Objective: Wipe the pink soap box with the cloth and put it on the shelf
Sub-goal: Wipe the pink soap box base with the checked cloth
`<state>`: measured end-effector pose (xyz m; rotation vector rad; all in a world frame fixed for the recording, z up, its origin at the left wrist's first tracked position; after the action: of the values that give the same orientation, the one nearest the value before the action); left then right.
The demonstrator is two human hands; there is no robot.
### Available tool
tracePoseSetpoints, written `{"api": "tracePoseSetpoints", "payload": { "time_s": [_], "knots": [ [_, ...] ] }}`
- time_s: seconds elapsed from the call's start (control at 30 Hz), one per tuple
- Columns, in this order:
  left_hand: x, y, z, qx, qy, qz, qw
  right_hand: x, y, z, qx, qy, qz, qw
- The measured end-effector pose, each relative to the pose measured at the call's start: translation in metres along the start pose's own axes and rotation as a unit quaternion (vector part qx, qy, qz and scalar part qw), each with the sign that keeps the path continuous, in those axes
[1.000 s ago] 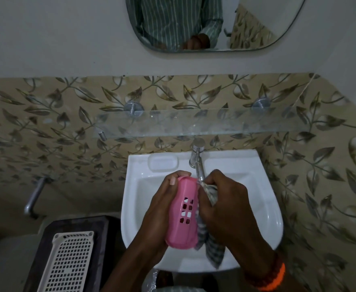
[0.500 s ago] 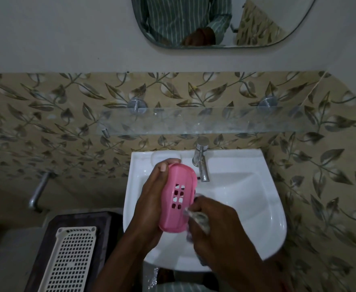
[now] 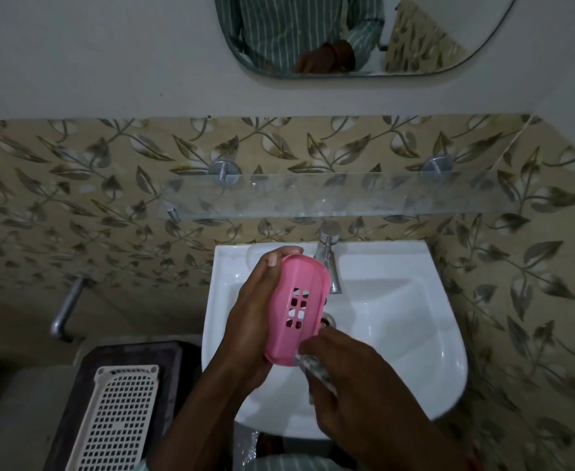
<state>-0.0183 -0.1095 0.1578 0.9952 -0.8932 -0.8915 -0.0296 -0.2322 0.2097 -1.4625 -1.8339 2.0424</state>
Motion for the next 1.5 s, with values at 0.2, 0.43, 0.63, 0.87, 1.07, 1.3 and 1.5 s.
{"api": "tracePoseSetpoints", "payload": {
  "time_s": [0.2,0.43,0.63,0.87,1.07,1.3,1.5],
  "knots": [
    [0.013,-0.017,0.003,-0.04,-0.013,0.04,0.998,0.003,-0.015,-0.006,-0.007,0.006,-0.101,0.995],
    [0.006,-0.01,0.0,-0.021,-0.033,0.041,0.998,-0.014,0.001,-0.002,0.002,-0.032,0.062,0.998],
    [0.01,-0.019,0.0,-0.034,0.001,0.022,0.999,0.002,-0.013,-0.008,-0.009,-0.048,-0.054,0.997],
    [0.006,-0.031,0.007,-0.07,-0.015,0.083,0.994,0.002,-0.012,-0.007,-0.037,-0.044,0.003,0.998],
    [0.012,-0.044,0.015,-0.082,-0.045,0.092,0.991,-0.106,0.017,-0.03,0.051,0.246,-0.129,0.959],
    [0.014,-0.047,0.011,-0.15,-0.032,0.149,0.977,-0.031,0.004,-0.011,0.031,0.096,-0.229,0.968],
    [0.015,-0.05,0.012,-0.172,-0.015,0.149,0.974,-0.012,-0.022,0.017,-0.133,0.018,-0.129,0.982]
  ]
}}
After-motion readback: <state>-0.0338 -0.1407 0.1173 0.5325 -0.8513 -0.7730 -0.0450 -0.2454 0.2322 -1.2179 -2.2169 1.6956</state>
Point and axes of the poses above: each hand's wrist, its own z-axis away from the middle knuckle, its own x-axis out of the palm, y = z × x, the point moved 9 cm from there along -z, towards the middle knuckle, and after that the axes turned 15 degrees about -z, right-handed, at the moved point
